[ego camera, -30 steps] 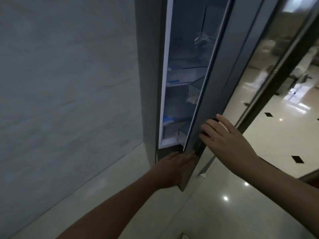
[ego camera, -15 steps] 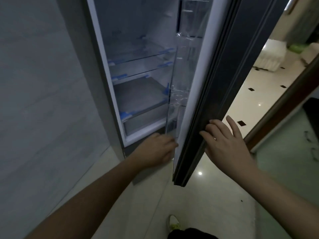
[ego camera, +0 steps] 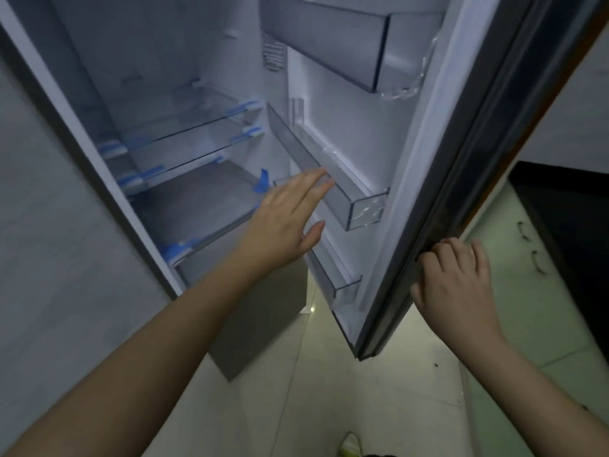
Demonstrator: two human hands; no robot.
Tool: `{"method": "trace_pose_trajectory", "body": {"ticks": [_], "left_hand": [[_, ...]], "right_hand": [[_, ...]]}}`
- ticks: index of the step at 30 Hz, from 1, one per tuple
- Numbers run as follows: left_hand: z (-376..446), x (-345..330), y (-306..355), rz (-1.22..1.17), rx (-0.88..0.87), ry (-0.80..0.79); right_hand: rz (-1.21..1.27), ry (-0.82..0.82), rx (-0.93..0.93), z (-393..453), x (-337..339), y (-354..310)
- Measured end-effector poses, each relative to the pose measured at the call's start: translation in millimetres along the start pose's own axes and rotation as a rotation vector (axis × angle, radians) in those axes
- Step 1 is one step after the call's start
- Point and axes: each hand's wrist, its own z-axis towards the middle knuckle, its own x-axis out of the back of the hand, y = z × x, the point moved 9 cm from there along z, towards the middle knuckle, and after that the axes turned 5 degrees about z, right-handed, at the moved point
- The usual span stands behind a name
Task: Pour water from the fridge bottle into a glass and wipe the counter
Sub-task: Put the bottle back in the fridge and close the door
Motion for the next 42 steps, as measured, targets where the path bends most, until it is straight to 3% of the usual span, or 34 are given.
{"method": "trace_pose_trajectory", "body": {"ticks": [6,13,20,24,32,42], "left_hand": [[57.6,-59.3,20.5,-0.001,-0.094,-0.146],[115.6,-93.4,51.4,0.025,-0.144,-0.113],[159.2,-125.9,73.1,0.0,-0.141,-0.103],[172.1,-144.1,64.1,0.016,-0.156,-0.108],[199.2,-170.2,-13.1,0.097,0.12,-0.165],[219.7,-194.7,-15.2,0.034,0.038,-0.183]], "right_hand": [[0.02,-0.02,-0.12,16.1,-11.9,68.4],[0.29,0.334,-0.041,56.3,51.3,83.2],[0.196,0.074,-0.033,109.2,-13.7,100.9],[0.179,0.066,-0.049,127.3,-35.5,122.0],[0.24,-0.024,-0.143,165.7,-60.5,172.4],[0.088,-0.124,-0.253,200.4,-63.5,192.0]]}}
